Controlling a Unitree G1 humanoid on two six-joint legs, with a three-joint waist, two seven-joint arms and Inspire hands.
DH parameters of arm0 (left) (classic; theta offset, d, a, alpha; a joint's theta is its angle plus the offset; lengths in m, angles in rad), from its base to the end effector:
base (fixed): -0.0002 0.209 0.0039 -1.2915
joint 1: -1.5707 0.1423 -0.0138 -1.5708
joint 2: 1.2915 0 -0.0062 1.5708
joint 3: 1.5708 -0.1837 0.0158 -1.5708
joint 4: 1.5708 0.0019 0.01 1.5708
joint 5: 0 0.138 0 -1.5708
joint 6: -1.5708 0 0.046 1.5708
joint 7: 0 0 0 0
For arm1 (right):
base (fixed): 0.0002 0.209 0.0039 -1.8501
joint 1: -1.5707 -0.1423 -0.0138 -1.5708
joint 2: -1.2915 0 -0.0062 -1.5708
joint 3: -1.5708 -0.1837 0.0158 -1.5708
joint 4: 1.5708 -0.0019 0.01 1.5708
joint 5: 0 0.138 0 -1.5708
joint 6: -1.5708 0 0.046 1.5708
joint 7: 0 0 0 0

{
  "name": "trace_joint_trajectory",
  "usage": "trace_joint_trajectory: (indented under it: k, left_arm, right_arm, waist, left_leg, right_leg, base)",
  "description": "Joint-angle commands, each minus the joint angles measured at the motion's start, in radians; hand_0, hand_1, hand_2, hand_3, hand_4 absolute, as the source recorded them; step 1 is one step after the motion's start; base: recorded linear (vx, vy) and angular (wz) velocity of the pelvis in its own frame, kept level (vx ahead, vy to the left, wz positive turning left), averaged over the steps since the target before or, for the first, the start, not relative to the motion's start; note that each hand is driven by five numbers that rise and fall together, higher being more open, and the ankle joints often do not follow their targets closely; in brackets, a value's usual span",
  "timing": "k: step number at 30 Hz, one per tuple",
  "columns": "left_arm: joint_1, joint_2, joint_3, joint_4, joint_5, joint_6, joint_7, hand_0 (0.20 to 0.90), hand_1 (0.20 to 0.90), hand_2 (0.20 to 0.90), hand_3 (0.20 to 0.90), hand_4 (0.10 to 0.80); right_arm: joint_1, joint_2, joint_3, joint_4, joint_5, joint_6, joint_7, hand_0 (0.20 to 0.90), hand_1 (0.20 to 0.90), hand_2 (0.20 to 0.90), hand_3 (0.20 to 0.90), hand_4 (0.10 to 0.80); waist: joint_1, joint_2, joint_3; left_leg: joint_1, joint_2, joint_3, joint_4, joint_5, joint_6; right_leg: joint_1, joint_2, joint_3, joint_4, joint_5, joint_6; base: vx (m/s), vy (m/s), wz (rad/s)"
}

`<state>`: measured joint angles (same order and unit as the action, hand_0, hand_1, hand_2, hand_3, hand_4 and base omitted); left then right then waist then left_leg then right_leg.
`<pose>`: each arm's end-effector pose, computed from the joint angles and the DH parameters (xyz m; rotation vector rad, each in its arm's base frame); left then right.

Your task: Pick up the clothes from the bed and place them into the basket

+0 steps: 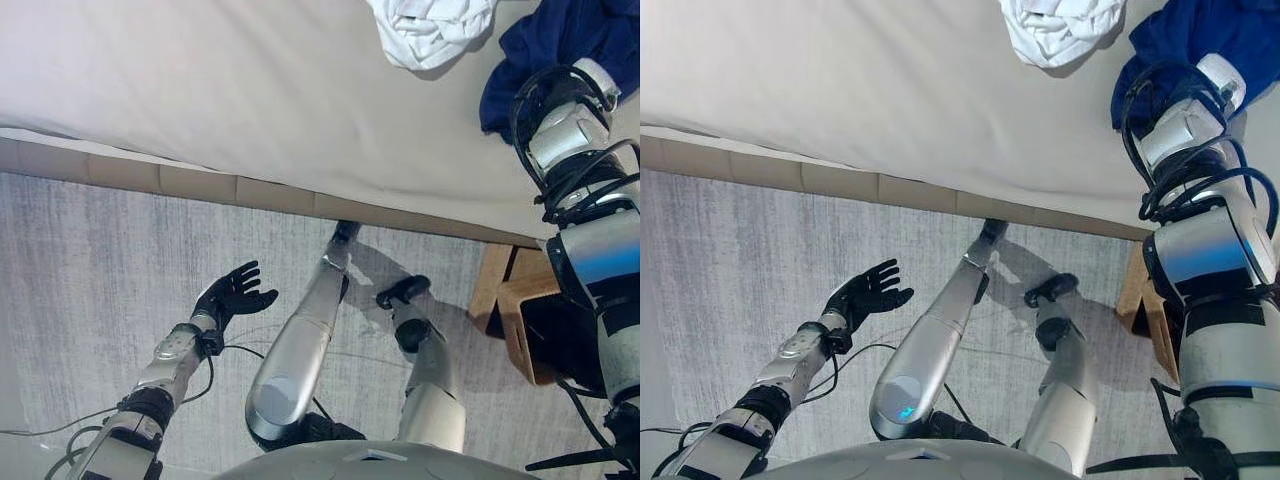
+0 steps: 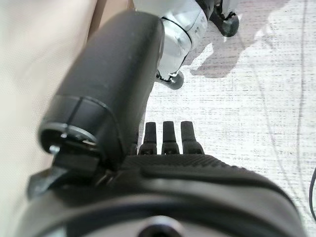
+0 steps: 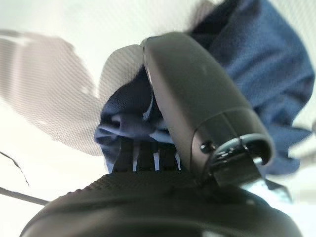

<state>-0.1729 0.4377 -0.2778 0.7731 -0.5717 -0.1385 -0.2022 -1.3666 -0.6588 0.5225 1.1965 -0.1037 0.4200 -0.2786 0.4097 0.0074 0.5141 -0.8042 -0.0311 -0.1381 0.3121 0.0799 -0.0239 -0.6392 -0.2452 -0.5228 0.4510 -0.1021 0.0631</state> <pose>0.1984 0.2407 -0.0346 -0.0551 0.4921 -0.1059 0.3630 -0.2561 0.2577 -0.9654 0.1702 -0.6644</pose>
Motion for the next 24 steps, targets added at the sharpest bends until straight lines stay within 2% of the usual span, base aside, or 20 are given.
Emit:
trace_joint_trajectory:
  k: [1,4,9,11,16,19,21,24]
  left_arm:
    - [0.07,0.015,-0.005,0.071,-0.016,-0.065,0.009,0.9,0.9,0.9,0.9,0.8]
    - [0.098,0.009,0.034,0.113,0.018,-0.077,-0.003,0.9,0.9,0.9,0.9,0.8]
    - [0.098,0.013,0.08,0.15,0.07,-0.042,-0.006,0.9,0.9,0.9,0.9,0.8]
    - [0.109,0.009,0.098,0.145,0.109,-0.01,-0.01,0.9,0.9,0.9,0.9,0.8]
    - [0.149,-0.022,0.119,0.143,0.199,0.049,-0.016,0.9,0.9,0.9,0.9,0.8]
    - [0.16,-0.051,0.114,0.192,0.243,0.063,-0.014,0.9,0.9,0.9,0.9,0.8]
    - [0.16,-0.063,0.113,0.213,0.259,0.07,-0.012,0.9,0.9,0.9,0.9,0.8]
    - [0.161,-0.097,0.102,0.273,0.289,0.097,0.003,0.9,0.9,0.9,0.9,0.8]
  right_arm:
    - [0.049,-0.028,0.017,-0.273,0.073,-0.139,-0.254,0.3,0.3,0.3,0.2,0.1]
    - [0.104,-0.04,-0.06,-0.504,-0.023,-0.222,-0.358,0.3,0.3,0.3,0.2,0.1]
    - [0.253,-0.101,-0.22,-0.844,-0.1,-0.233,-0.386,0.3,0.3,0.3,0.2,0.1]
    - [0.355,-0.14,-0.315,-0.944,-0.083,-0.227,-0.38,0.3,0.3,0.3,0.2,0.1]
    - [0.553,-0.213,-0.486,-1.054,-0.065,-0.197,-0.381,0.3,0.3,0.3,0.2,0.1]
    - [0.615,-0.259,-0.55,-1.074,-0.057,-0.203,-0.41,0.3,0.3,0.3,0.2,0.1]
    - [0.627,-0.271,-0.566,-1.079,-0.059,-0.205,-0.423,0.3,0.3,0.3,0.2,0.1]
    - [0.668,-0.318,-0.615,-1.105,-0.047,-0.205,-0.45,0.3,0.3,0.3,0.2,0.1]
  waist:
    - [0.002,0.015,0.006]
    - [-0.037,-0.011,0.006]
    - [-0.103,-0.046,0.006]
    - [-0.141,-0.063,-0.042]
    - [-0.208,-0.073,-0.173]
    - [-0.244,-0.069,-0.238]
    - [-0.255,-0.067,-0.258]
    - [-0.294,-0.059,-0.328]
  left_leg:
    - [0.08,-0.01,0.027,-0.1,-0.014,0.053]
    - [0.142,0.003,0.049,-0.098,-0.039,0.048]
    - [0.325,0.028,0.114,-0.139,-0.071,0.039]
    - [0.416,0.044,0.15,-0.188,-0.075,0.026]
    - [0.567,0.061,0.224,-0.296,-0.049,0.002]
    - [0.637,0.064,0.25,-0.322,-0.052,-0.007]
    - [0.659,0.064,0.255,-0.327,-0.056,-0.008]
    - [0.729,0.056,0.264,-0.335,-0.074,-0.006]
  right_leg:
    - [0.11,0.062,0.049,0.019,-0.052,0.008]
    - [0.168,0.086,0.085,-0.025,-0.044,0.008]
    - [0.323,0.107,0.136,-0.128,-0.021,0.016]
    - [0.41,0.123,0.155,-0.213,-0.007,0.022]
    - [0.548,0.156,0.169,-0.361,0.036,0.019]
    - [0.596,0.165,0.183,-0.399,0.045,0.01]
    - [0.608,0.167,0.19,-0.407,0.047,0.007]
    - [0.644,0.174,0.216,-0.426,0.048,-0.002]
  base:
    - [-0.034,-0.051,-0.13]
    - [-0.03,-0.072,-0.52]
    - [0.025,-0.13,-0.41]
    - [0.113,-0.196,-0.29]
    - [0.077,-0.13,-0.29]
    - [0.074,-0.063,-0.33]
    - [0.065,-0.026,-0.32]
    - [0.119,-0.047,-0.36]
